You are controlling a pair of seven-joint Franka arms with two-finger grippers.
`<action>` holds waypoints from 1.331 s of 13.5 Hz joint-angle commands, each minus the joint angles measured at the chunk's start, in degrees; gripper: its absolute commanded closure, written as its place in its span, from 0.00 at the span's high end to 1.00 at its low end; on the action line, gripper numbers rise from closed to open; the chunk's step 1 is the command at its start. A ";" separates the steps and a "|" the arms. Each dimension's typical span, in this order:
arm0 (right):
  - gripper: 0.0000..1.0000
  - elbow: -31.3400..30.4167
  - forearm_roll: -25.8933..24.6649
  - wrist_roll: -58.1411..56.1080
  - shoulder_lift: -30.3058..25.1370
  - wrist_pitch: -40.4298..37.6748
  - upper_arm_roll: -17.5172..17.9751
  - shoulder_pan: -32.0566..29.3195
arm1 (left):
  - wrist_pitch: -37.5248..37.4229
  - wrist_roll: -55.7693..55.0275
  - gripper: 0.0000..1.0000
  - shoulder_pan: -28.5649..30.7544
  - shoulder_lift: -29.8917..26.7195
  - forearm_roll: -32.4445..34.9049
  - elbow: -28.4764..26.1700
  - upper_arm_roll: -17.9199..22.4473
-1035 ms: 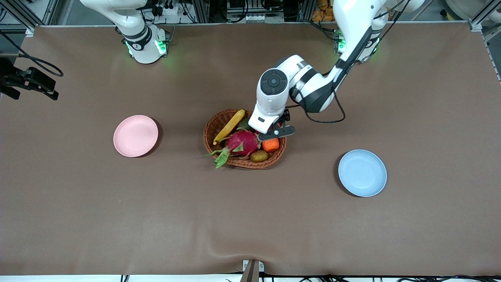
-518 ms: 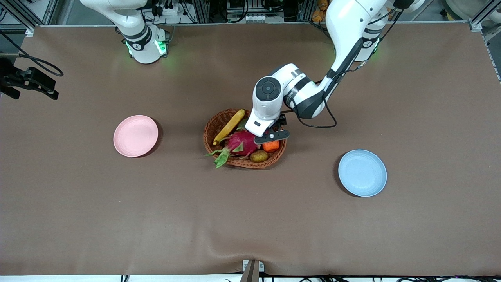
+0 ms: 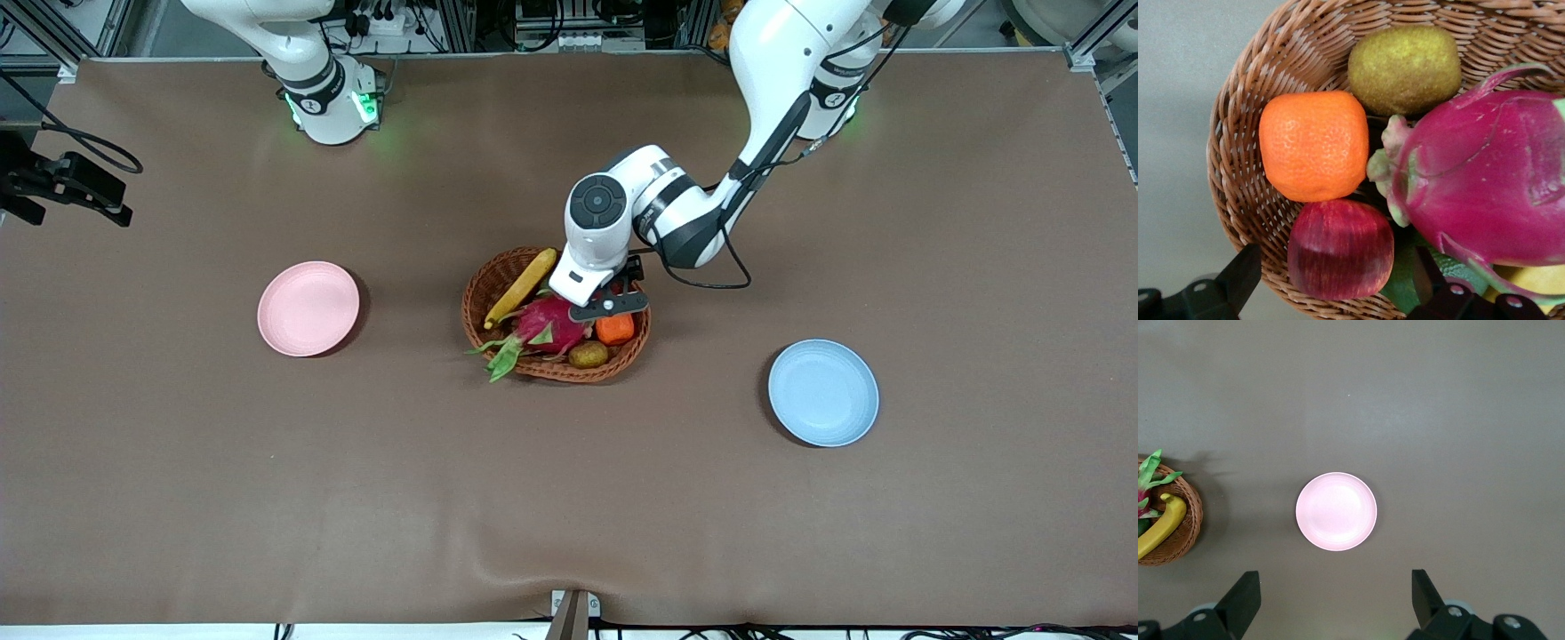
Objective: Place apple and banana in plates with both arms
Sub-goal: 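Lower the left gripper and close it around the red apple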
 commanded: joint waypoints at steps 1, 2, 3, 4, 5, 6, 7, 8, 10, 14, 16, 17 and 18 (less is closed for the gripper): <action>1.00 0.58 0.44 0.17 0.28 -0.80 0.39 -0.82 | 0.58 -1.48 1.00 -0.70 0.05 1.62 -0.49 0.16; 1.00 0.58 0.44 0.17 0.28 -0.89 0.39 -0.82 | 0.58 -1.39 1.00 -0.71 0.06 1.62 -0.58 0.16; 1.00 0.58 0.44 0.17 0.28 -0.89 0.39 -0.82 | 0.58 -1.30 0.97 -0.71 0.06 1.62 -0.67 0.16; 1.00 0.58 0.44 0.17 0.28 -0.89 0.39 -0.82 | 0.58 -1.30 0.93 -0.71 0.06 1.62 -0.67 0.16; 1.00 0.58 0.44 0.17 0.28 -0.89 0.39 -0.82 | 0.58 -1.30 0.89 -1.05 0.06 1.62 -0.58 0.16; 1.00 0.58 0.44 0.17 0.28 -0.89 0.39 -0.82 | 0.58 -1.13 0.89 -1.14 0.32 1.70 -0.58 0.16; 1.00 0.58 0.44 0.17 0.28 -0.89 0.39 -0.82 | 0.58 -0.86 0.89 -1.14 0.49 1.62 -0.58 0.16; 1.00 0.58 0.44 0.17 0.28 -0.89 0.39 -0.82 | 0.58 -0.77 0.88 -1.14 0.58 1.70 -0.58 0.16; 1.00 0.58 0.44 0.17 0.28 -0.97 0.39 -0.99 | 0.58 -0.69 0.87 -1.14 0.93 2.58 -0.49 0.16; 1.00 0.58 0.44 0.17 0.28 -0.89 0.39 -1.08 | 1.54 -0.69 0.85 -1.14 1.90 2.85 -0.14 0.16; 1.00 0.58 0.44 0.17 0.28 -0.89 0.39 -1.00 | 2.77 -0.69 0.84 -1.14 2.43 2.93 -0.14 0.16; 1.00 0.58 0.44 0.17 0.28 -0.89 0.39 -1.08 | 3.47 -0.69 0.83 -1.23 2.69 2.85 -0.14 0.16; 1.00 0.58 0.44 0.17 0.28 -0.89 0.39 -1.08 | 3.56 -0.69 0.83 -1.32 2.87 2.93 -0.06 0.25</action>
